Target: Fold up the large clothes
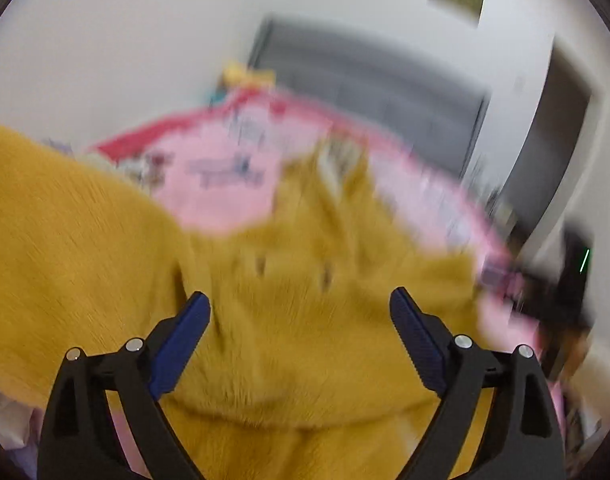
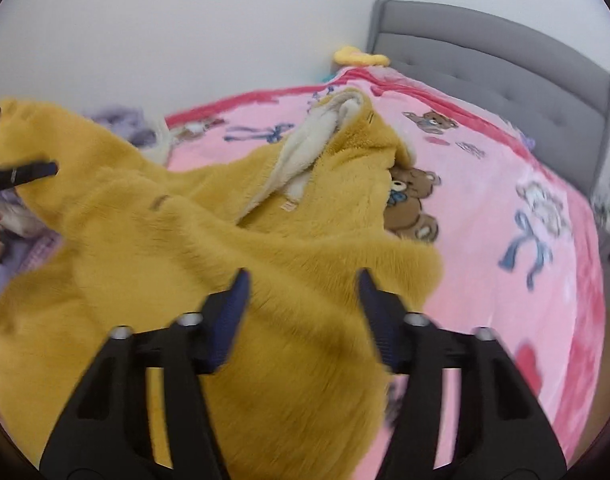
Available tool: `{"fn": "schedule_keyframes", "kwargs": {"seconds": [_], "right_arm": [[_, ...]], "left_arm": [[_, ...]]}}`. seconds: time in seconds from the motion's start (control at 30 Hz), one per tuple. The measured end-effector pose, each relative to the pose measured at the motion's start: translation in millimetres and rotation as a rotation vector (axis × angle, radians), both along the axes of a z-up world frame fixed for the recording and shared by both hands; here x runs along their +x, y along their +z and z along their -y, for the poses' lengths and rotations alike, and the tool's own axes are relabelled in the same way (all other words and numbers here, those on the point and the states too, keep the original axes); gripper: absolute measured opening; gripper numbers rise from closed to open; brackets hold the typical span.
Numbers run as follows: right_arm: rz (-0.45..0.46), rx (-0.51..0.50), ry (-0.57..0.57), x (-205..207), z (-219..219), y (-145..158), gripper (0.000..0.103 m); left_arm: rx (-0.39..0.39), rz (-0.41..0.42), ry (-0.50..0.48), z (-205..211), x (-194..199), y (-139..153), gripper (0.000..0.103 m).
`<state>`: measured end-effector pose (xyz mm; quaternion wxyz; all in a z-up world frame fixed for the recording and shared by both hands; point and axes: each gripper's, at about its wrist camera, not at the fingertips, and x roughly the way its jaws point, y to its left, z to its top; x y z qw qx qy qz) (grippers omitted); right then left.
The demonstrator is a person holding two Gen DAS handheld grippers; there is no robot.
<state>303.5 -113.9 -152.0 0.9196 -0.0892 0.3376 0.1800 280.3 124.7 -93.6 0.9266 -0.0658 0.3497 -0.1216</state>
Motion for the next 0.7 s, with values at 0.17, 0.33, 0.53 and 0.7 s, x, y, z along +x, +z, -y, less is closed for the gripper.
{"fn": "schedule_keyframes", "kwargs": {"seconds": [0.17, 0.33, 0.53, 0.7], "right_arm": [[-0.135, -0.152, -0.052, 48, -10, -43, 0.036], [-0.214, -0.229, -0.134, 54, 1, -81, 0.037], [-0.119, -0.222, -0.092, 35, -14, -62, 0.050], [0.087, -0.003, 0.016, -32, -28, -14, 0.083]], "left_arm": [[0.000, -0.235, 0.065, -2, 26, -70, 0.079], [0.022, -0.324, 0.073, -11, 29, -103, 0.078], [0.042, -0.218, 0.037, -10, 4, -71, 0.078], [0.113, 0.128, 0.142, -26, -85, -2, 0.098]]}}
